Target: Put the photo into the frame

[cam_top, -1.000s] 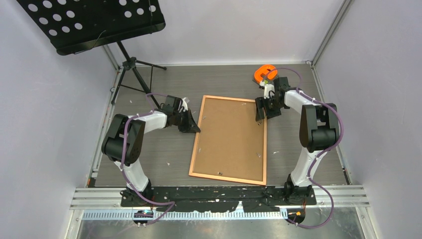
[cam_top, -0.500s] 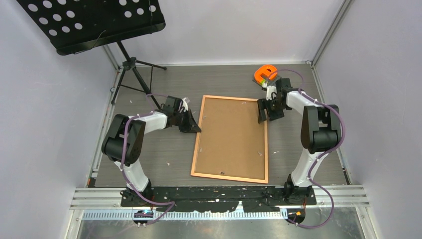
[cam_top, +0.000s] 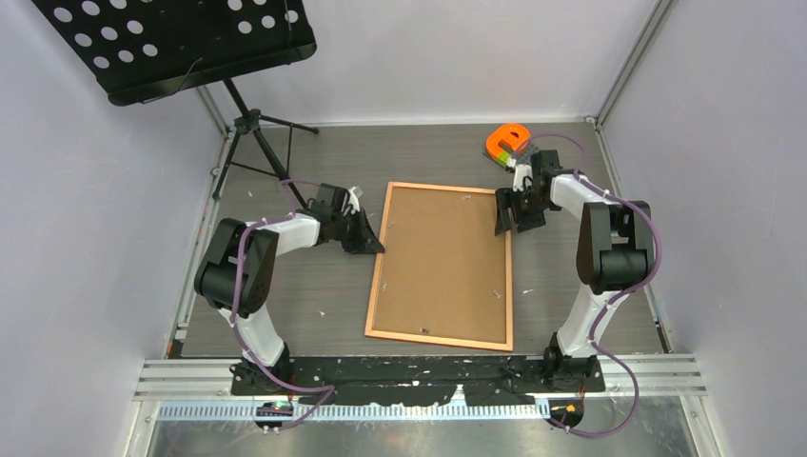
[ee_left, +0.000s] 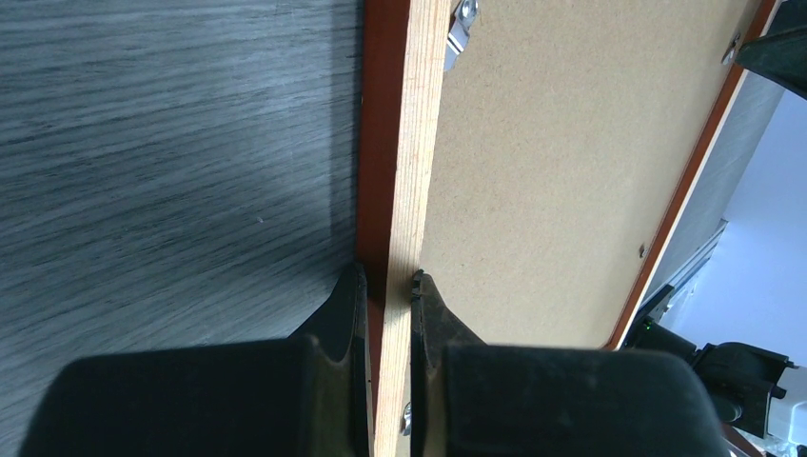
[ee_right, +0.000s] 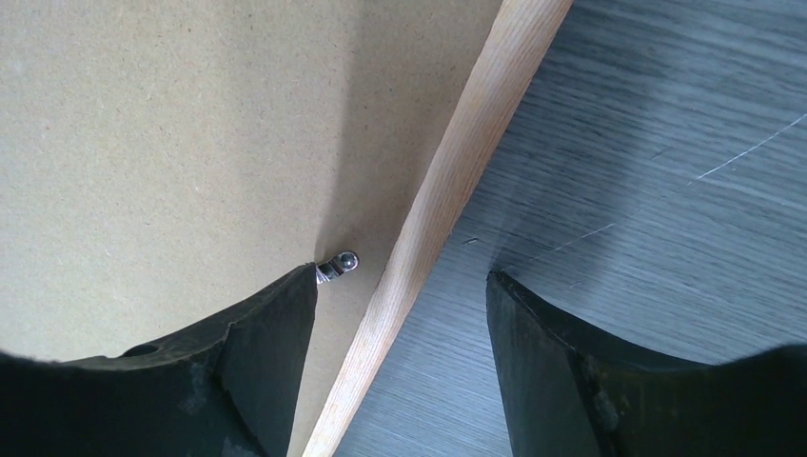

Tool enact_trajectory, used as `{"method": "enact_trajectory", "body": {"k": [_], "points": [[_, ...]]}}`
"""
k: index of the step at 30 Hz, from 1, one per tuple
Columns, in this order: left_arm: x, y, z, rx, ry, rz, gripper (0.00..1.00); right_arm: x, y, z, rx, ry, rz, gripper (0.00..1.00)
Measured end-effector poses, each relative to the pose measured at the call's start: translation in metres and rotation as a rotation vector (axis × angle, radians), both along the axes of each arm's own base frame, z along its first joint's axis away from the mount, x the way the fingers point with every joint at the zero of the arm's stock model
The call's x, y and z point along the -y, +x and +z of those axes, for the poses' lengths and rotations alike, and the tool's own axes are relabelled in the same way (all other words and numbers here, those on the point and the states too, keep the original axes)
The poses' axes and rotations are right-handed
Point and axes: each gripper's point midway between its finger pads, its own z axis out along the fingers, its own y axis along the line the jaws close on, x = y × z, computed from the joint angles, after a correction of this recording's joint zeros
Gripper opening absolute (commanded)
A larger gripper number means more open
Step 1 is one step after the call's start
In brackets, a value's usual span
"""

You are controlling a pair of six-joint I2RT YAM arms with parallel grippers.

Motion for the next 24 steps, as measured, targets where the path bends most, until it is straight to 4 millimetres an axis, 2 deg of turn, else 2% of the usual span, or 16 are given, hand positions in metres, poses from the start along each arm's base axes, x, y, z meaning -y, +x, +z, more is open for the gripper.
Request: {"method": "enact_trajectory", "body": {"k": [11, 24], "points": [[0.0000, 0.0000, 0.0000, 0.000, 0.000, 0.000, 0.00, -0.0095, -0.0019, -0.0018, -0.006, -0.027, 0.001, 0.66], [0.0000, 0.0000, 0.0000, 0.000, 0.000, 0.000, 0.00, -0.0078, -0.0007, -0.0030, -0.003, -0.051, -0.014, 0.62]]}}
